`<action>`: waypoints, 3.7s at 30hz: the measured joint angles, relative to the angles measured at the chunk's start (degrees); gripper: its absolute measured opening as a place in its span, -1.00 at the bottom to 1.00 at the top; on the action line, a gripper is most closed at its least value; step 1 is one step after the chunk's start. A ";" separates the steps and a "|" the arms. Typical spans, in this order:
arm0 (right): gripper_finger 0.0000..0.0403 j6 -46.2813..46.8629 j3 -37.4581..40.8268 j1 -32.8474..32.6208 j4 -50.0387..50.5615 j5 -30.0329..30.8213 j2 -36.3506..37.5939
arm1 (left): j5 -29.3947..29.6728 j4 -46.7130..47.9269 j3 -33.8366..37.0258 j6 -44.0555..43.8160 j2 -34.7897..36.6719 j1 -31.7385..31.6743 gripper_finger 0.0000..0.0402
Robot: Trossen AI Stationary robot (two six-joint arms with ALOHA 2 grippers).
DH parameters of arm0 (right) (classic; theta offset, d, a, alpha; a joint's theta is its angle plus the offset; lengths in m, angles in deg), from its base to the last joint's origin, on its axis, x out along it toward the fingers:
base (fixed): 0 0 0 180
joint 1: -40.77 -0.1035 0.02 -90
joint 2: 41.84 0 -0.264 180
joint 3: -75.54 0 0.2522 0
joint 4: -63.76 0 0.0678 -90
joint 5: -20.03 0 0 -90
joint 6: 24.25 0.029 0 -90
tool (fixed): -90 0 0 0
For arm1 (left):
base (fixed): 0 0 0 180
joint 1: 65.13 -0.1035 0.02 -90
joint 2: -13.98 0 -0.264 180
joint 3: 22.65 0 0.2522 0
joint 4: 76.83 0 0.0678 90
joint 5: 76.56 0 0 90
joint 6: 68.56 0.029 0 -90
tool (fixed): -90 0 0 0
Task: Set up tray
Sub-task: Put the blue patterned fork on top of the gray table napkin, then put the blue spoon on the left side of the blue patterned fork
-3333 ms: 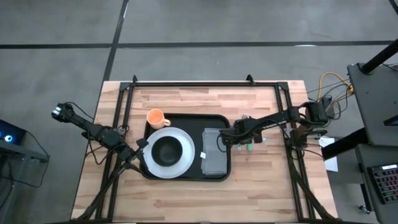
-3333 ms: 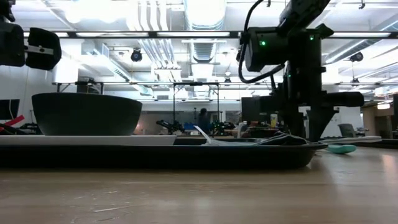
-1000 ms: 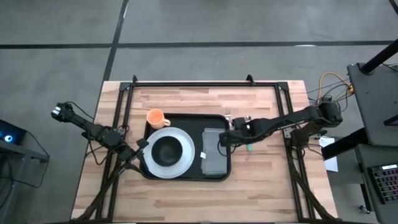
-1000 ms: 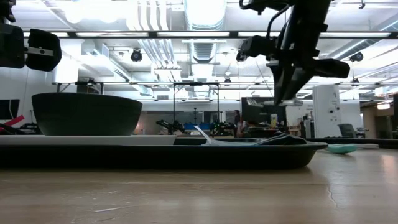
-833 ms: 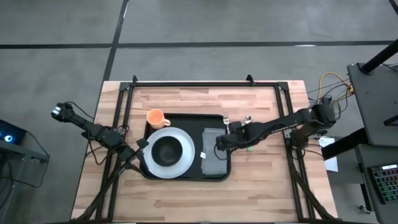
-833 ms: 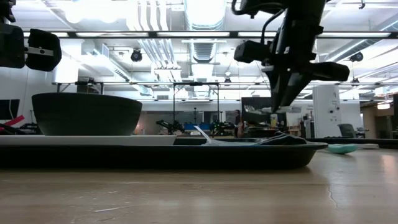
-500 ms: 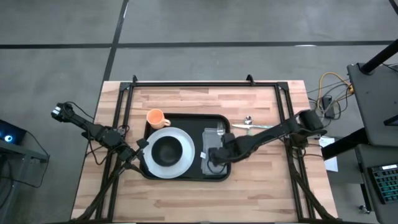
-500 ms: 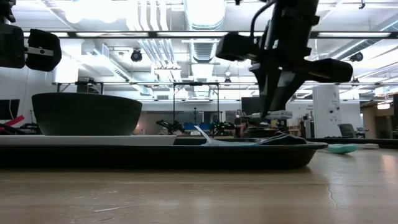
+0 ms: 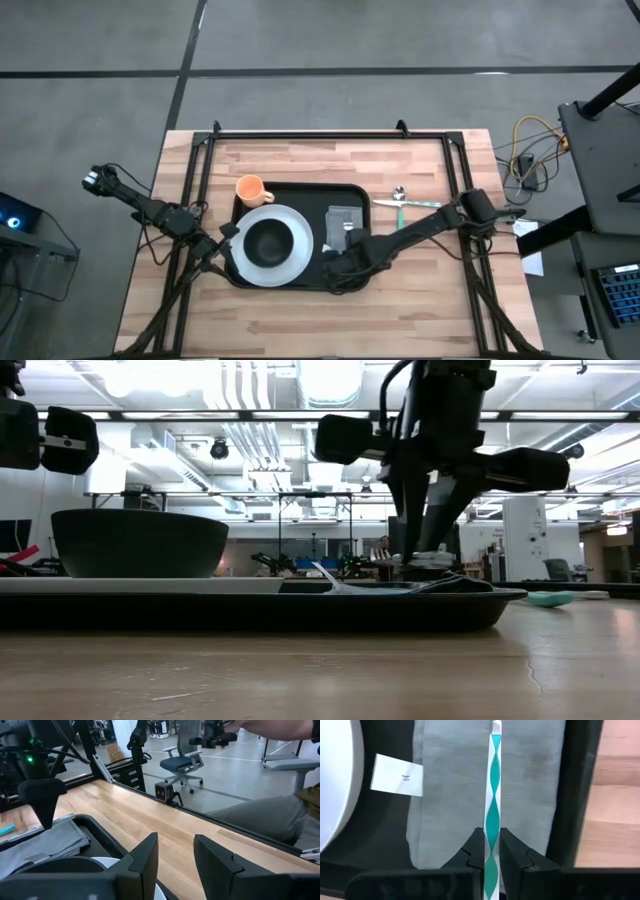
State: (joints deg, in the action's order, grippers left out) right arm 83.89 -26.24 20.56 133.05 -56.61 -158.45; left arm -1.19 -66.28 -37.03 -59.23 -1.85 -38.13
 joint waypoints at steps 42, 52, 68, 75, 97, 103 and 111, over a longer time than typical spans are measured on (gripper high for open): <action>-0.86 -1.48 -0.75 3.63 -3.91 -2.07 -5.86 | 0.00 -0.01 -0.02 -0.01 -0.01 0.02 -0.47; -0.86 -1.59 -0.75 3.62 -3.83 -1.83 -5.71 | 0.00 0.01 -0.02 -0.01 -0.01 0.01 -0.47; -0.86 -1.64 -0.71 3.59 -3.27 -1.44 -5.06 | 0.00 -0.01 0.00 -0.01 -0.01 0.01 -0.47; -0.86 -1.64 -0.69 3.59 -3.00 -1.44 -5.12 | 0.00 -0.01 0.00 0.00 -0.30 0.01 -0.47; -0.40 -1.81 -0.69 3.63 -3.24 -1.85 -5.10 | 0.00 -0.01 0.00 -0.01 -0.30 0.02 -0.47; -0.36 -2.96 -0.69 3.63 -2.66 -1.81 -4.56 | 0.00 -0.01 0.00 0.01 -0.30 0.02 -0.47; -0.41 -3.87 -0.69 3.75 0.08 -1.28 -2.22 | 0.00 -0.01 0.00 -0.01 -0.29 0.00 -0.47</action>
State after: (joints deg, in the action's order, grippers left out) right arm 80.02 -26.93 24.31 133.13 -57.89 -160.67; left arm -1.19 -66.29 -37.03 -59.24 -2.14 -38.13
